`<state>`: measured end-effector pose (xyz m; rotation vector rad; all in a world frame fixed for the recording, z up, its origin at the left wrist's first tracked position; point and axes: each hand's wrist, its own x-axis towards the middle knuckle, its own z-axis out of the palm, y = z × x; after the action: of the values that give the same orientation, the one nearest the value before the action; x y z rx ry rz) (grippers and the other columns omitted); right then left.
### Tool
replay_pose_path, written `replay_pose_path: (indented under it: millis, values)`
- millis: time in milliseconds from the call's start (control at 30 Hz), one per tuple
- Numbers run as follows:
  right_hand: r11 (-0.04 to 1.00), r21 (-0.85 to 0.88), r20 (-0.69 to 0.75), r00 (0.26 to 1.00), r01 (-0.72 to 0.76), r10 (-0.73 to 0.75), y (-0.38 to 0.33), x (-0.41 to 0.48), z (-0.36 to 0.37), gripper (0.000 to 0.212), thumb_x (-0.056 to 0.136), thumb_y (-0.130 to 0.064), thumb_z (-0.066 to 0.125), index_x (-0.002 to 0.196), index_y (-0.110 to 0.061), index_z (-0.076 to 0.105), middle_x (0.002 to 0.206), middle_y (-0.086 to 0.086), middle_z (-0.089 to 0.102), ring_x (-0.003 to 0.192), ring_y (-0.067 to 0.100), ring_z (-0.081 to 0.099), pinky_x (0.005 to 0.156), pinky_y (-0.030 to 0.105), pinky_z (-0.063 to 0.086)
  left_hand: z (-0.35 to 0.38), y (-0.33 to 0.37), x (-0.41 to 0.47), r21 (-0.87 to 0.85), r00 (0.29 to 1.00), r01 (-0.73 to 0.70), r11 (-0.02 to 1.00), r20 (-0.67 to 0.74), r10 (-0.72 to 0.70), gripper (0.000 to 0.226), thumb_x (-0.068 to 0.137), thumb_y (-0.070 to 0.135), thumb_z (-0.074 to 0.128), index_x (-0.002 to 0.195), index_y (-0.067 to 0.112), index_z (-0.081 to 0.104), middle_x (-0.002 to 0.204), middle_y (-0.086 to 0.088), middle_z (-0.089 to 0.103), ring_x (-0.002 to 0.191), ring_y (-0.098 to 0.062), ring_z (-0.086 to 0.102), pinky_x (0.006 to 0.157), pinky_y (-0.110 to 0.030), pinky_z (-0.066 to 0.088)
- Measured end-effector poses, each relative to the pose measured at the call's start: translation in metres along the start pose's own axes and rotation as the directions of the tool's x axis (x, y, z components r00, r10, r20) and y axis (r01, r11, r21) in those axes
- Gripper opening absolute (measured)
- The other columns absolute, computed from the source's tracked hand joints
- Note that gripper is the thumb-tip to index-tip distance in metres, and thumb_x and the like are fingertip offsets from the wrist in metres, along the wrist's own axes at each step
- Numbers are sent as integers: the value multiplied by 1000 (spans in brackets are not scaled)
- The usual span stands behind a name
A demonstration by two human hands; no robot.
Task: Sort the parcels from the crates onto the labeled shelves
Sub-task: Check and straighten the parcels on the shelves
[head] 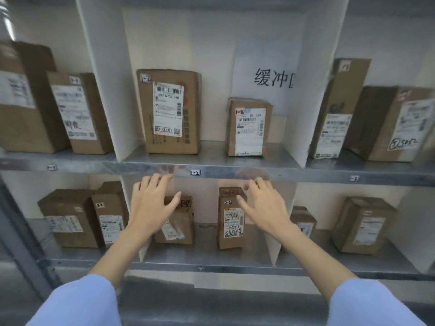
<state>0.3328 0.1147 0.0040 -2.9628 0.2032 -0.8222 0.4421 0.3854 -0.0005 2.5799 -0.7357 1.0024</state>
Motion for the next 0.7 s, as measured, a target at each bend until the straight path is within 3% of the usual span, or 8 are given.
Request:
replay_pose_path:
  millis: [167,267,433,533,700]
  values:
    - [993,40,-275,957,111,-96,-12,20,-52,23,92,-37,58,104,-17,56,101,-2,56,90,19,53,65,30,42,-41,13,40,-3,984,-63,998,-166,62,53,88,50,41,128,18,56,113,0,59,104,-22,51,87,-38,37]
    - [993,3,-336,935,119,-111,-12,40,-69,27,89,-34,63,109,-16,58,105,0,58,93,21,55,67,32,47,-52,10,64,19,977,-70,997,-201,73,57,87,53,40,132,19,53,121,-1,58,109,-23,51,88,-39,39]
    - [999,-41,-319,947,32,-44,-4,75,-74,57,82,-32,71,133,-17,51,129,6,53,108,29,54,77,38,50,-46,-4,97,17,988,-33,999,-152,35,70,85,57,45,146,21,40,144,-5,46,126,-27,46,98,-44,39]
    - [999,-43,-330,944,-33,17,2,88,-67,79,79,-32,75,147,-21,38,145,10,43,119,33,50,82,44,51,-36,-11,106,12,997,-16,1000,-77,17,85,85,53,62,154,27,22,159,-8,24,137,-32,37,105,-48,36]
    - [995,-42,-340,938,-91,71,9,100,-53,102,75,-34,80,155,-26,17,158,12,27,131,37,42,84,48,52,-23,-18,116,-48,997,61,997,-34,-63,109,77,49,74,155,38,0,163,-10,2,137,-41,31,104,-53,38]
